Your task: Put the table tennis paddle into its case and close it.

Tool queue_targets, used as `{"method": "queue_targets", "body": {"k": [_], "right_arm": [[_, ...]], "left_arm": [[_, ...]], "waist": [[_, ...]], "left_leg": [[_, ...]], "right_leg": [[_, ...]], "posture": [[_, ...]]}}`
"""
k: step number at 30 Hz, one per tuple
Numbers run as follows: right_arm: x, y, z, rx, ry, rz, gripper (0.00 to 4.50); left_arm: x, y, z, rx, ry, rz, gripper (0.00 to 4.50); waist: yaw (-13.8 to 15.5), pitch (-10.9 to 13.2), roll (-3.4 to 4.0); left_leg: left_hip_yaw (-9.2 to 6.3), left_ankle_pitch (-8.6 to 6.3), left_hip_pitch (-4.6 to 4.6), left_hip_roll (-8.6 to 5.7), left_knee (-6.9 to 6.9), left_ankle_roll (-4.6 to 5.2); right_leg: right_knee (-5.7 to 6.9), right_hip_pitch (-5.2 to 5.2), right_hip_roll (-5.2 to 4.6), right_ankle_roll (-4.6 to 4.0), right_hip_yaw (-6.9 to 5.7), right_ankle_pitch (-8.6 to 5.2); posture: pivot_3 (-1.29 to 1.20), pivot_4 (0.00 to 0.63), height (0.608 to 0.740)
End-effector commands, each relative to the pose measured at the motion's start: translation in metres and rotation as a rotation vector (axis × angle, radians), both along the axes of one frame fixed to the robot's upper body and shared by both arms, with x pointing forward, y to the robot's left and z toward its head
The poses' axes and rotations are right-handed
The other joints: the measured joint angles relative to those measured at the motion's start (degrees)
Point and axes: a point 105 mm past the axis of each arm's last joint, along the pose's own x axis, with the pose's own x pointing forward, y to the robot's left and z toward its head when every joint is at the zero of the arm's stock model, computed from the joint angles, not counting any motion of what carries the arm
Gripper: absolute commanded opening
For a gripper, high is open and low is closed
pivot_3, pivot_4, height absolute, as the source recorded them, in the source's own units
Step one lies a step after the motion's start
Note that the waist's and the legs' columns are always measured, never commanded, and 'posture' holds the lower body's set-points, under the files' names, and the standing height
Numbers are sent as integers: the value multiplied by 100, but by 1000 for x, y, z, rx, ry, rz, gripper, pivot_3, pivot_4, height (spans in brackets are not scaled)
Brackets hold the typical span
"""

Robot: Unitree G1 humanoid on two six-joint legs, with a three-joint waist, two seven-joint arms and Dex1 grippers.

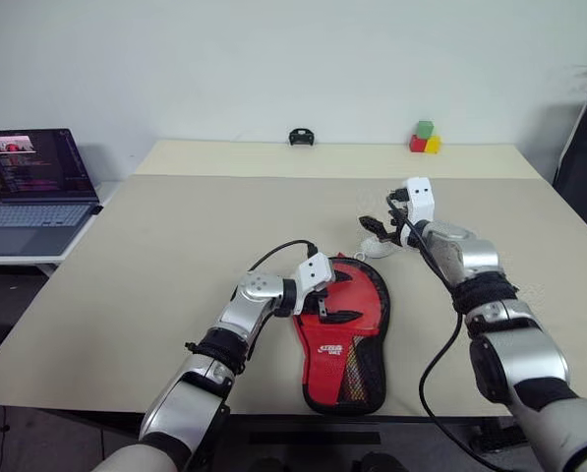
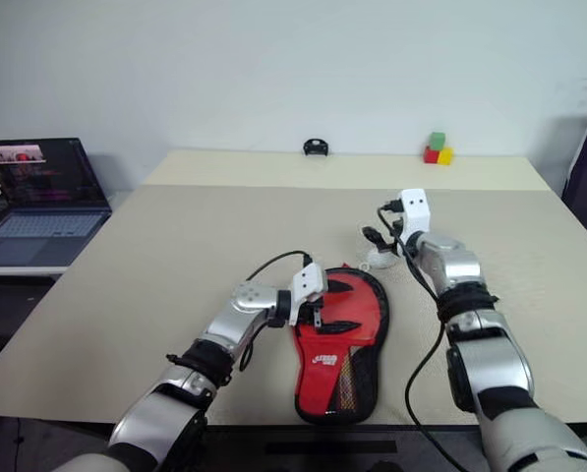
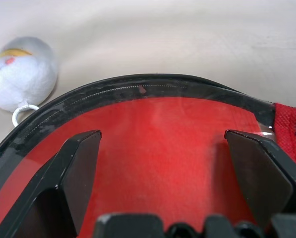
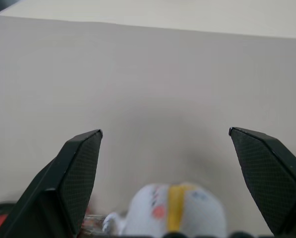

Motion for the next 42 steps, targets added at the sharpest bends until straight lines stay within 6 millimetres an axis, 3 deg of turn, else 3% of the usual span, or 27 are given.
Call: {"method": "queue_targets", "body": {"k": [1, 6, 14, 17, 25, 28, 35, 42], "right_arm": [[6, -6, -1, -13, -21, -49, 4500], [3, 2, -22, 29, 62, -38, 4500], [-2, 16, -38, 38, 112, 8, 4500], [-3, 17, -40, 39, 115, 7, 3868], [-6, 15, -46, 28, 126, 17, 1192], [-7, 13, -45, 21, 120, 20, 735], [-11, -11, -32, 4, 82, 11, 655], [-32, -44, -22, -44, 81, -5, 655]], "left_arm": [[-10, 3, -21, 66, 46, -9, 4334], [-12, 5, -23, 69, 50, -1, 4334], [-10, 7, -22, 75, 48, 15, 4334], [-9, 6, -22, 76, 46, 20, 4358], [0, 12, -31, 111, 69, 82, 4358], [2, 15, -38, 133, 89, 95, 4358], [-2, 24, -60, 173, 162, 115, 4358], [-8, 31, -74, 209, 204, 106, 4358]], "waist": [[1, -1, 1], [-5, -2, 4], [-7, -5, 9], [-7, -5, 9], [-6, -10, 15], [-6, -10, 15], [-4, -15, 18], [1, -25, 25]], "left_leg": [[-1, 0, 0, 0, 0, 0], [2, 0, 1, 0, 0, 1], [2, 0, 3, 0, 1, 1], [1, 0, 3, 0, 2, 1], [0, -1, 7, 0, 5, 1], [0, -1, 14, 0, 6, 2], [-1, -2, 64, 0, 4, 3], [-8, -2, 77, 1, 3, 4]], "right_leg": [[0, 0, -1, 0, -1, 0], [5, 0, -1, 0, 3, 0], [9, 1, -1, -1, 2, 1], [9, 1, -1, -1, 2, 1], [13, 5, -1, -3, 2, 2], [16, 11, -1, -6, 1, 5], [12, 57, 0, -6, 1, 5], [10, 75, 0, -5, -4, 5]], "posture": [[0, 150, 740], [0, 150, 740], [0, 150, 740], [0, 150, 740], [0, 150, 740], [0, 150, 740], [0, 150, 740], [0, 150, 740]]}}
